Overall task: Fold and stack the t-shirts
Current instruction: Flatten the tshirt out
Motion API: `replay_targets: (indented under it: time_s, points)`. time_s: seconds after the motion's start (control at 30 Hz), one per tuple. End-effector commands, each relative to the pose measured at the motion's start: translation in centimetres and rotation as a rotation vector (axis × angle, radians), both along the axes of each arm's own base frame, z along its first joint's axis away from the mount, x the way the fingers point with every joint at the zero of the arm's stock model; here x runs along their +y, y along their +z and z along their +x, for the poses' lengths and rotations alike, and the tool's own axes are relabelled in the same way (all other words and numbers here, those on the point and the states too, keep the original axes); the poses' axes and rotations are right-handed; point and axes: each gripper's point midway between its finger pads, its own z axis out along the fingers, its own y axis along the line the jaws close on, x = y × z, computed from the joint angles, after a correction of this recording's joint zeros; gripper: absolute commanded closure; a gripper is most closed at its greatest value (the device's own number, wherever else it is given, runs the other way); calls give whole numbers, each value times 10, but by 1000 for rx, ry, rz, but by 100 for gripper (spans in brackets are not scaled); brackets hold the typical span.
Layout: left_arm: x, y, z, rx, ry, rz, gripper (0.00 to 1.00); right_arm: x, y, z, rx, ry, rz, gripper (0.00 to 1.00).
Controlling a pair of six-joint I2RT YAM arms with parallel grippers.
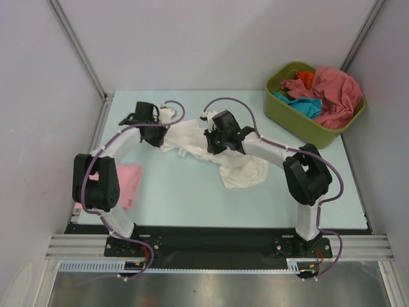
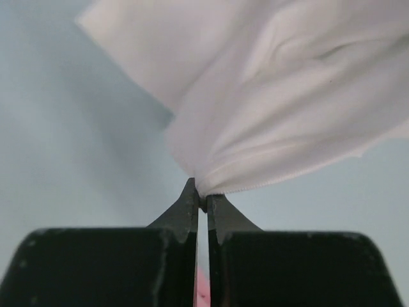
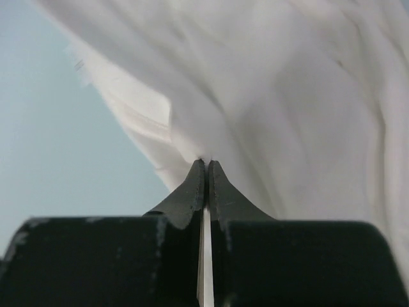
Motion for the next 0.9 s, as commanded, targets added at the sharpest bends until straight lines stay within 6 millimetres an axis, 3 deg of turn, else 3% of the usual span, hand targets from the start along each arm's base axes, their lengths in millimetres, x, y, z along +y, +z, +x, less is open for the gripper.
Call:
replay_targets:
  time_s: [0.0,0.03,0.1,0.17,0.2,0.27,0.3,0.37,0.4,0.47,0.5,0.57,0.6,0.63,0.67,0.7,0.73,0.77,0.8,0.83,0.87]
  points:
    - [35,100,23,-181,140,-71,100,49,147,-28,-189,210,193,100]
    - [50,134,29,-258,168,-75,100,57,167,-38,-209,247,223,100]
    - [69,161,23,-299,201,-39,100,76,225,-66,-270,335,335,100]
    - [97,209,22,-400,252,-7,100,90,266,-92,-295,398,444,100]
    - [105,238,19,-447,272,-5,100,90,294,-101,-330,416,503,100]
    - [128,274,12,-506,333,-12,100,96,333,-122,-348,453,629,100]
    - [142,311,6,-580,370,-8,100,92,355,-132,-373,466,681,100]
    - [154,349,0,-668,412,8,100,90,388,-147,-416,502,778,100]
    - [158,388,-5,-768,428,13,99,88,399,-155,-398,508,826,100]
    - [153,420,-5,-843,418,-22,100,80,426,-166,-437,526,908,100]
    - [148,445,-1,-903,409,-62,100,78,431,-168,-418,514,939,100]
    - [137,461,13,-955,376,-108,100,69,434,-160,-423,449,964,100]
    - [121,449,32,-931,341,-118,100,64,431,-152,-413,402,967,100]
    - [111,442,42,-920,314,-109,100,46,431,-129,-396,274,985,100]
    - [100,434,53,-909,295,-88,100,40,404,-111,-339,188,956,100]
    - [64,413,67,-868,208,-77,100,30,388,-97,-301,104,943,100]
    - [46,388,84,-822,172,-67,100,1,381,-73,-277,-46,964,100]
    - [29,374,96,-804,141,-67,100,-8,337,-61,-214,-128,914,100]
    - [-4,354,103,-764,78,-86,100,-23,318,-50,-187,-208,903,100]
    - [-24,322,121,-701,47,-90,100,-46,302,-33,-172,-322,903,100]
    - [-57,291,133,-643,-1,-106,100,-65,267,-30,-145,-411,864,100]
